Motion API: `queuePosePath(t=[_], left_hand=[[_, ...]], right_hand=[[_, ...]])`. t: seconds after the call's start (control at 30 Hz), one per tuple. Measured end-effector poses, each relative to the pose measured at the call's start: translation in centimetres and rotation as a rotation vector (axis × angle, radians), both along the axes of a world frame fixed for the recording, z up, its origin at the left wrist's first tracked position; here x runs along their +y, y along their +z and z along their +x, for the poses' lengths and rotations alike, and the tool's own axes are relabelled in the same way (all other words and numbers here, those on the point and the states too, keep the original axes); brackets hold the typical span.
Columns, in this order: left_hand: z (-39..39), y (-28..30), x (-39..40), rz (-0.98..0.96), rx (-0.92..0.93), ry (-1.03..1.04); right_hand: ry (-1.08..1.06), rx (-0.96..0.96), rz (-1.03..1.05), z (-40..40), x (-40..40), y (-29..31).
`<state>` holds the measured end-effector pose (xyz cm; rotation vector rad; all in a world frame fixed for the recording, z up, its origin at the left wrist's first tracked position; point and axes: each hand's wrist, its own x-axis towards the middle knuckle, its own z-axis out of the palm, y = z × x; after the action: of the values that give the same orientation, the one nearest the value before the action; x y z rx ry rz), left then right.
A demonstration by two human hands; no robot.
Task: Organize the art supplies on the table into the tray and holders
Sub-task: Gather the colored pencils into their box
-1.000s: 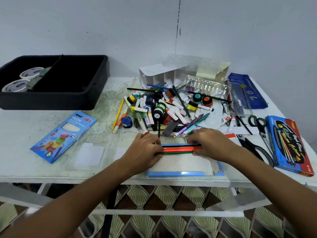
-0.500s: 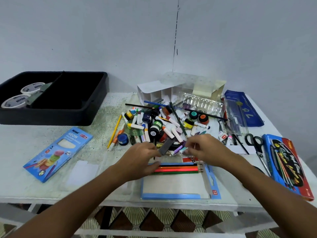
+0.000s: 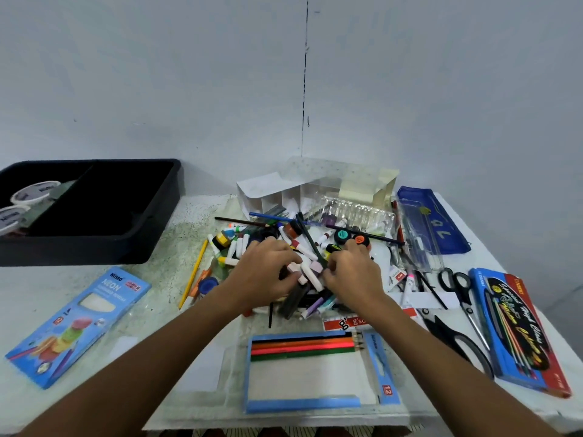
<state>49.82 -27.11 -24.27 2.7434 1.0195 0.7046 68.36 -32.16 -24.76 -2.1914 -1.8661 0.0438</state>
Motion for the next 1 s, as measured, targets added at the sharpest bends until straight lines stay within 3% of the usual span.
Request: queuePosePath(t=[0.2, 0.4, 0.7, 0.83, 0.9, 1.0], left_hand=[[0.6, 0.0, 0.7, -0.077, -0.030, 0.028], [1.2, 0.7, 1.6, -0.048, -0.044, 0.042], [5.2, 4.2, 2.1, 0.134, 0.078, -0.008], [6.9, 4.5, 1.6, -0.035, -0.015, -0.038], [7.2, 4.3, 2.0, -0.185, -0.110, -0.022], [8.0, 4.5, 2.5, -0.445, -0.255, 0.018]], right_hand=[[-0.047, -0.013, -0.044, -0.1, 0.2, 0.1], [-0.062, 0.103, 0.145, 0.8, 0.2, 0.9], [0.049, 0.750, 0.344, 3.3, -2.5, 6.8], [0.085, 0.958, 0.369, 6.4, -2.8, 8.2], [-0.035, 0.878, 0.391, 9.8, -1.5, 7.3], [-0.175, 0.493, 0.195, 14.8, 0.7, 4.3]])
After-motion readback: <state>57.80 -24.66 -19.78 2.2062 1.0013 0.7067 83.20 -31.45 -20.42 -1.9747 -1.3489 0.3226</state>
